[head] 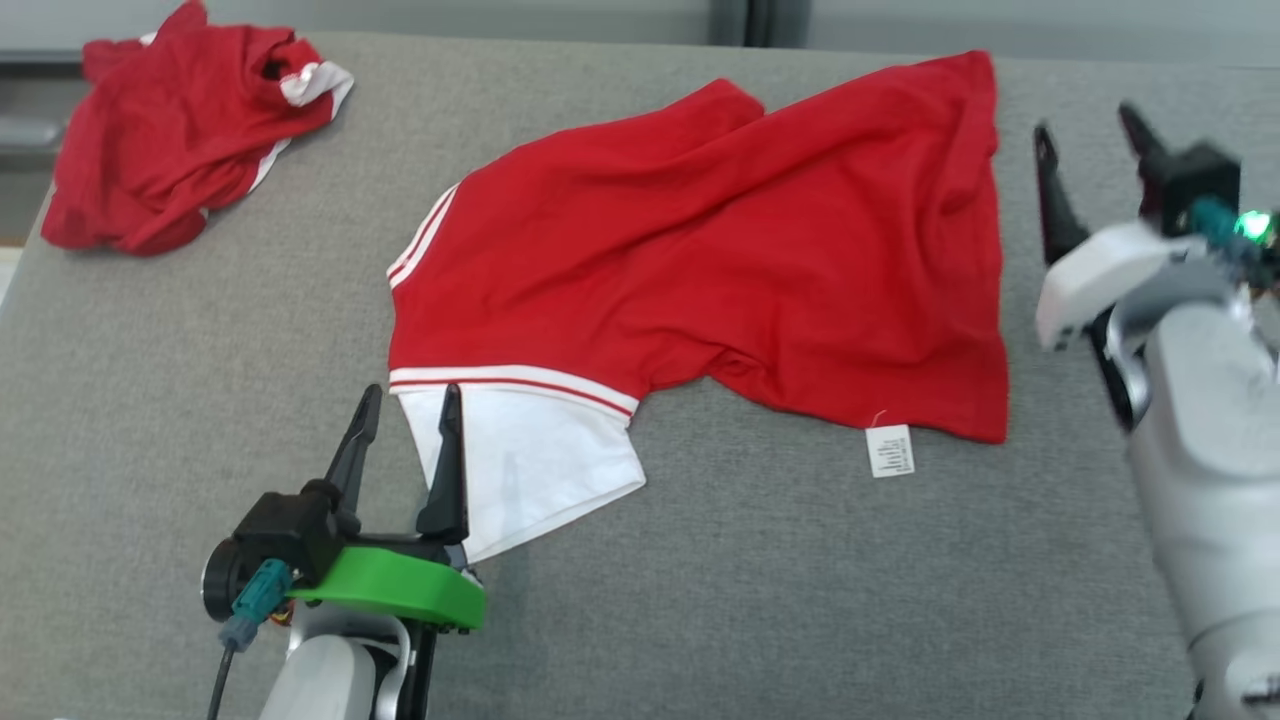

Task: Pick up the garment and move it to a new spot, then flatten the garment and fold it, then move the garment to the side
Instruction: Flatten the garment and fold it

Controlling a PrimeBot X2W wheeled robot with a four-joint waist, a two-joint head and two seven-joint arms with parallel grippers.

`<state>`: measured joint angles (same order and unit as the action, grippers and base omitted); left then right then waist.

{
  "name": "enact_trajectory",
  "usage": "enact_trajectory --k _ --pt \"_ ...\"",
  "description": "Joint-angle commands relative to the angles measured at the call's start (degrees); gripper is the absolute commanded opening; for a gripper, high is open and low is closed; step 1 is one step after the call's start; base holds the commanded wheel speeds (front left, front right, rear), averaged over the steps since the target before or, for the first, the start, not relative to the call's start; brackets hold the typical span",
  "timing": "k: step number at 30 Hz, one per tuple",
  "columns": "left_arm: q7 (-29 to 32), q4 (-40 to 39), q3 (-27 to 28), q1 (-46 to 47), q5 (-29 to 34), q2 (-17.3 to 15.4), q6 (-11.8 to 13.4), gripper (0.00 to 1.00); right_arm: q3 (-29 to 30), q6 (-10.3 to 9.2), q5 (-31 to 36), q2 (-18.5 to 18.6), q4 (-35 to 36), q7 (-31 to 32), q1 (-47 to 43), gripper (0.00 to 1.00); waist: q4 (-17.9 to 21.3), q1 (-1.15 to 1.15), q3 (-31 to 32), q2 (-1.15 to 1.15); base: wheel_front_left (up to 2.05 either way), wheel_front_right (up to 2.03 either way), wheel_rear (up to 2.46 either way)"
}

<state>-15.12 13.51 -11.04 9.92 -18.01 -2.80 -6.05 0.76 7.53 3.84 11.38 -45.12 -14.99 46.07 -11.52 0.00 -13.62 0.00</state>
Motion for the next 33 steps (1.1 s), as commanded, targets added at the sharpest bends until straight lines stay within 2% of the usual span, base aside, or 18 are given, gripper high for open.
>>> enact_trajectory --k 1,5,11,15,19,25,33 --pt "-0.04 0.47 0.96 -1.33 0.40 -0.18 -0.23 1.00 1.00 -0.08 -0.28 -0.89 2.50 -0.26 -3.45 1.00 3.63 0.00 3.70 0.00 0.00 0.00 0.00" --pt "-0.05 0.92 2.82 -3.07 0.61 -0.17 -0.48 1.00 4.20 -0.08 -0.28 -4.40 9.05 -0.26 -12.37 1.00 5.39 0.00 6.20 0.00 0.00 0.00 0.00" --pt "-0.05 1.30 4.00 -6.83 0.00 -0.18 -0.70 1.00 6.26 -0.08 0.15 -7.72 16.79 -0.27 -24.33 1.00 6.29 0.00 9.83 0.00 0.00 0.00 0.00" --pt "-0.05 1.40 4.77 -9.63 -0.32 -0.18 -0.76 1.00 5.65 -0.08 -1.92 -8.32 20.48 -0.27 -30.97 1.00 6.92 0.00 11.74 0.00 0.00 0.00 0.00" --pt "-0.05 1.40 5.35 -12.20 -0.63 -0.17 -0.80 1.00 3.54 -0.08 -7.31 -8.35 23.31 -0.27 -36.30 1.00 7.49 0.00 13.14 0.00 0.00 0.00 0.00" --pt "-0.05 0.74 5.85 -14.47 -1.07 -0.17 -0.68 1.00 1.88 -0.08 -11.63 -8.37 25.69 -0.27 -40.35 1.00 8.18 0.00 13.97 0.00 0.00 0.00 0.00" --pt "-0.05 0.54 5.06 -14.67 -1.54 -0.18 -0.44 1.00 0.38 -0.08 -12.68 -8.37 25.59 -0.28 -41.38 1.00 8.08 0.00 14.37 0.00 0.00 0.00 0.00"
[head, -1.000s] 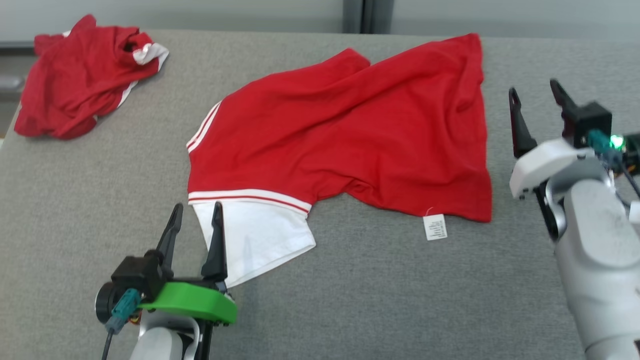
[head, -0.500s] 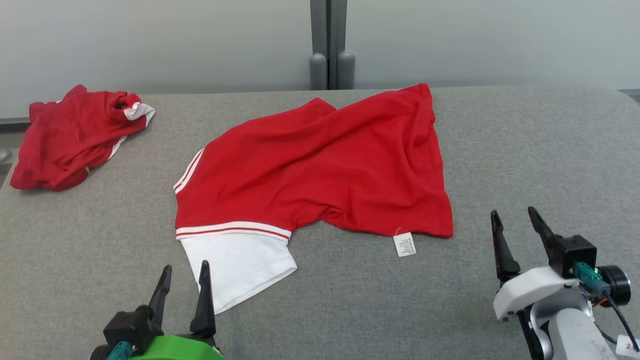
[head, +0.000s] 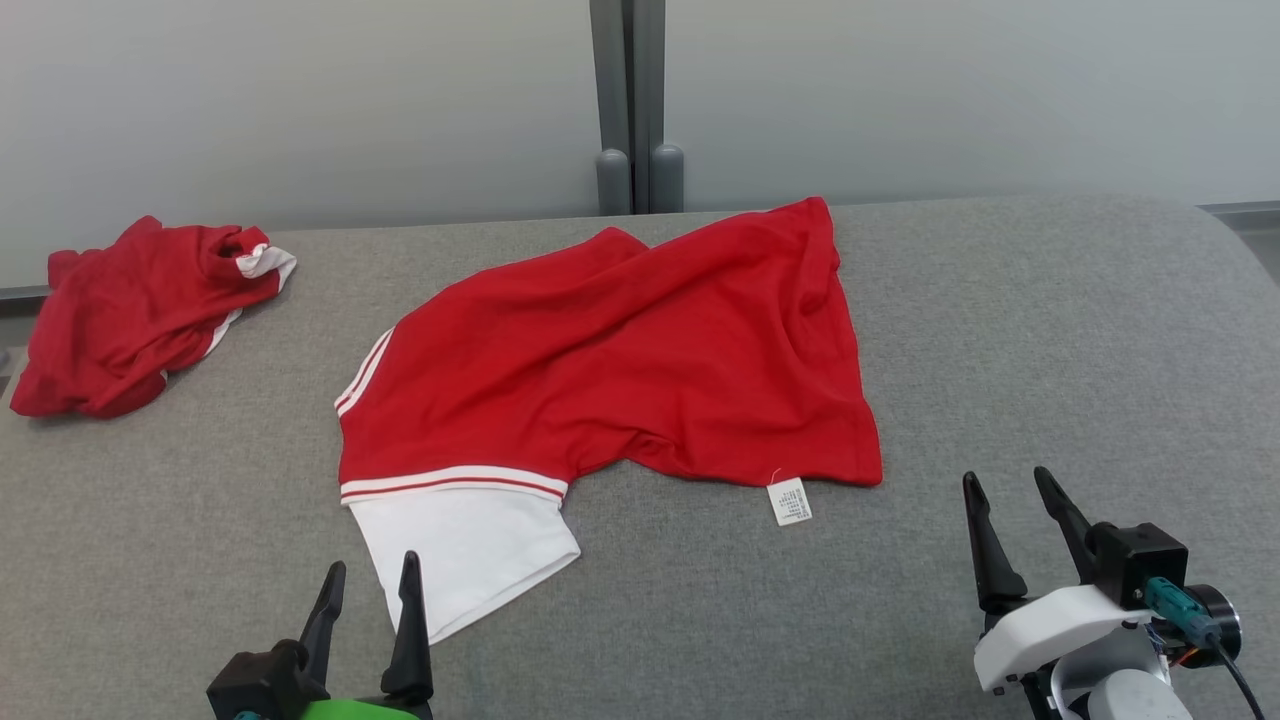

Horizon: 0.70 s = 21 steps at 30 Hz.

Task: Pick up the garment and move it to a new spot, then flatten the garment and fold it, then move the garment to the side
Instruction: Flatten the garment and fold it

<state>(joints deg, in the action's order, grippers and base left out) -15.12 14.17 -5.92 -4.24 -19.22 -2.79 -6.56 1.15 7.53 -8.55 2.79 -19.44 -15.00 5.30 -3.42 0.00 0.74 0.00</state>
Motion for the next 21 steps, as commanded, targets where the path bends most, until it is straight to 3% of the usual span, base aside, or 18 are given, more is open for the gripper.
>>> enact_trajectory --k 1,21 --pt "-0.05 -0.12 -0.15 -0.44 -0.34 -0.18 0.11 1.00 -0.08 -0.08 -0.27 0.21 -0.19 -0.26 -0.58 1.00 -0.04 0.00 0.00 0.00 0.00 0.00 0.00" --pt "-0.04 3.58 -1.48 1.00 -0.66 -0.19 0.37 1.00 -2.81 -0.08 -1.08 0.20 -0.72 -0.27 0.20 1.00 -0.24 0.00 -0.49 0.00 0.00 0.00 0.00"
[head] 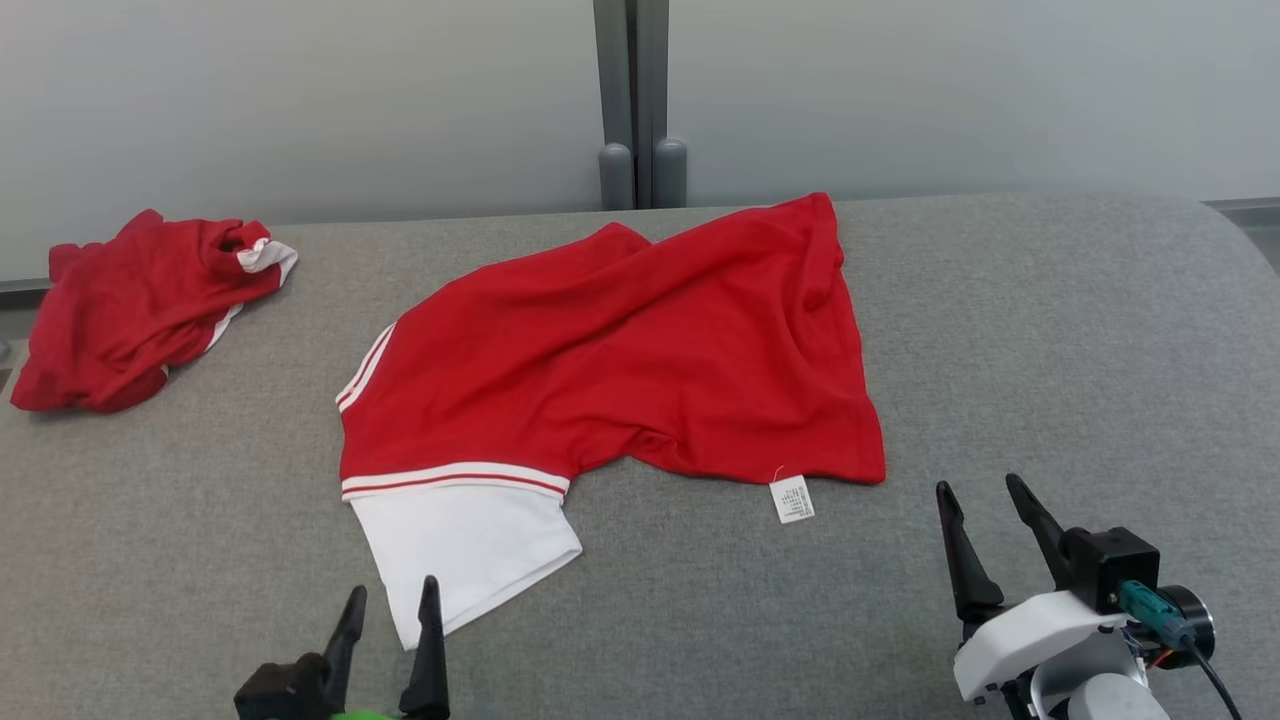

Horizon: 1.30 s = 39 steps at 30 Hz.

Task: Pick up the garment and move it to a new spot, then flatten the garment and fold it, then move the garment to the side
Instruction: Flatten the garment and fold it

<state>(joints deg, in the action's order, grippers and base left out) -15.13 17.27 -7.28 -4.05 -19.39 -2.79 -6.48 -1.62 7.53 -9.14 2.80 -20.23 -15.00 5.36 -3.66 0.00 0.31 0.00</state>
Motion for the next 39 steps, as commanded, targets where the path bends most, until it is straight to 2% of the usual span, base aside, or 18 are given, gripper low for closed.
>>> enact_trajectory --k 1,8,18,22,25,27,28,29,30,32,33,39 --pt "-0.03 1.48 -0.54 1.04 -0.75 -0.19 0.28 1.00 -0.10 -0.08 -0.49 0.19 0.10 -0.27 0.18 1.00 0.01 0.00 -0.12 0.00 0.00 0.00 0.00" --pt "5.57 8.66 -2.40 3.59 -6.69 -0.19 2.42 1.00 -1.32 -0.08 -0.60 0.20 -0.49 -0.28 0.94 1.00 0.59 0.00 -1.21 0.00 0.00 0.00 0.00" --pt "11.29 11.91 -2.12 7.33 -15.96 -0.19 6.56 1.00 -1.60 -0.08 -0.20 0.20 -0.53 -0.27 2.45 1.00 2.20 0.00 -3.84 0.00 0.00 0.00 0.00" --pt "12.38 12.29 -2.76 8.23 -18.81 -0.19 7.62 1.00 -1.78 -0.08 -0.17 0.20 -0.56 -0.27 2.98 1.00 2.59 0.00 -4.76 0.00 0.00 0.00 0.00" --pt "13.20 12.16 -3.81 8.40 -20.70 -0.16 7.21 1.00 -1.81 -0.08 -0.08 0.20 -0.56 -0.27 3.30 1.00 2.65 0.00 -5.22 0.00 0.00 0.00 0.00" --pt "13.18 11.86 -4.39 8.58 -21.80 -0.16 7.06 0.56 -1.85 -0.08 0.08 0.20 -0.67 -0.27 3.46 1.00 2.55 0.00 -5.45 0.00 0.00 0.00 0.00" --pt "12.92 11.72 -4.59 8.75 -22.31 -0.16 7.09 0.43 -1.92 -0.08 0.11 0.20 -0.75 -0.27 3.57 1.00 2.47 0.00 -5.53 0.00 0.00 0.00 0.00" --pt "12.76 11.56 -4.77 8.90 -22.81 -0.16 7.13 0.37 -2.01 -0.08 0.18 0.19 -0.85 -0.27 3.70 1.00 2.37 0.00 -5.60 0.00 0.00 0.00 0.00" --pt "12.43 11.30 -5.10 9.19 -23.30 -0.16 7.24 0.24 -2.07 -0.08 0.38 0.19 -0.91 -0.28 3.89 1.00 2.17 0.00 -5.70 0.00 0.00 0.00 0.00" --pt "11.99 11.12 -5.32 9.46 -23.90 -0.16 7.35 0.11 -2.18 -0.08 0.52 0.20 -1.06 -0.27 4.13 1.00 1.95 0.00 -5.78 0.00 0.00 0.00 0.00" --pt "11.40 11.10 -5.30 9.61 -24.30 -0.22 7.45 0.00 -2.32 -0.08 0.56 0.20 -1.21 -0.27 4.43 1.00 1.77 0.00 -5.86 0.00 0.00 0.00 0.00" --pt "8.41 10.57 -5.02 10.83 -24.92 -0.23 6.70 0.00 -2.81 -0.08 0.78 0.19 -4.41 -0.27 6.66 1.00 0.90 0.00 -6.50 0.00 0.00 0.00 0.00"
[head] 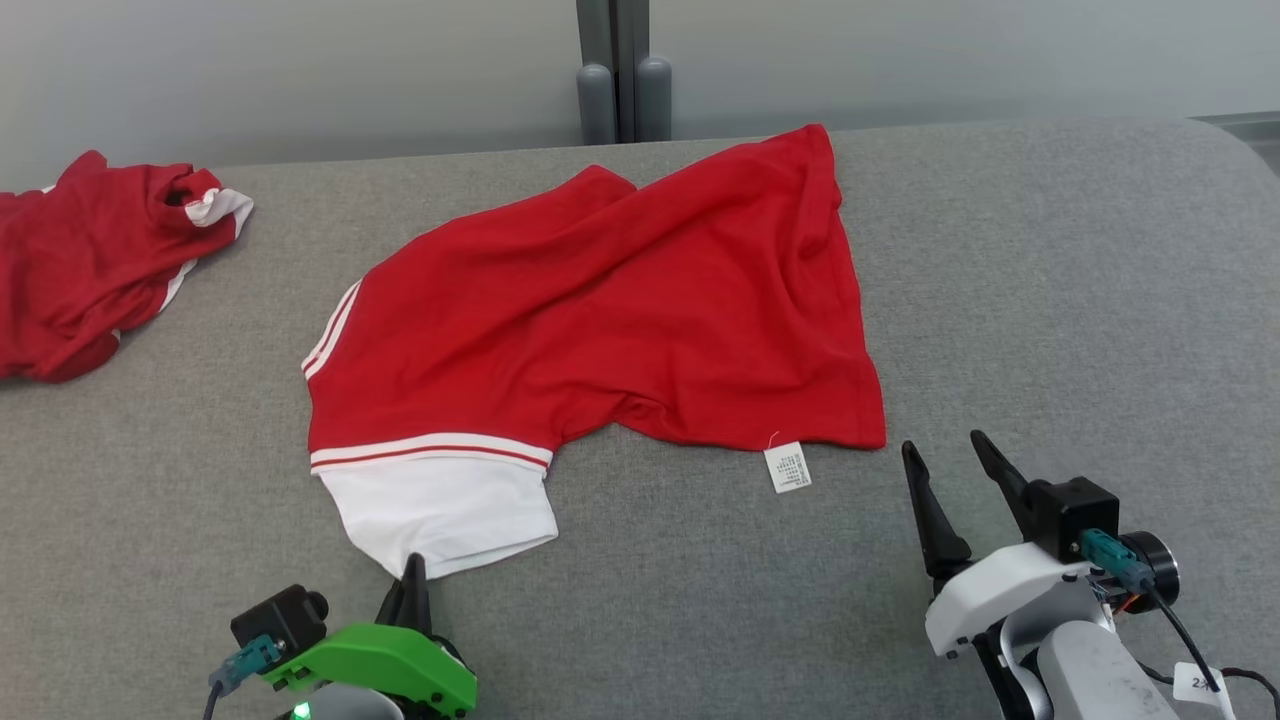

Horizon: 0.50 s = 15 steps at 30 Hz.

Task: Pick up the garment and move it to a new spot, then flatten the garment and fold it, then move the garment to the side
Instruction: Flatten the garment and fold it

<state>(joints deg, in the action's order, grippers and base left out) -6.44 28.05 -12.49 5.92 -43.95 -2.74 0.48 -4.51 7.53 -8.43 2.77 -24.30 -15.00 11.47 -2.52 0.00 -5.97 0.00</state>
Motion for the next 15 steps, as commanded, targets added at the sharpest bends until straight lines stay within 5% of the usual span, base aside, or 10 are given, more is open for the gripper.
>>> enact_trajectory --k 1,15 --pt "-0.79 -0.38 0.12 1.03 -0.31 -0.26 -0.51 0.00 0.16 -0.08 0.01 0.23 -1.28 -0.27 1.23 1.00 -0.38 0.00 -0.30 0.00 0.00 0.00 0.00" --pt "-5.20 -7.25 -0.64 2.00 1.26 -0.87 -1.93 0.00 -2.26 -0.08 -3.45 0.21 -25.23 2.05 16.15 1.00 -4.51 0.00 -2.86 0.00 0.00 0.00 0.00"
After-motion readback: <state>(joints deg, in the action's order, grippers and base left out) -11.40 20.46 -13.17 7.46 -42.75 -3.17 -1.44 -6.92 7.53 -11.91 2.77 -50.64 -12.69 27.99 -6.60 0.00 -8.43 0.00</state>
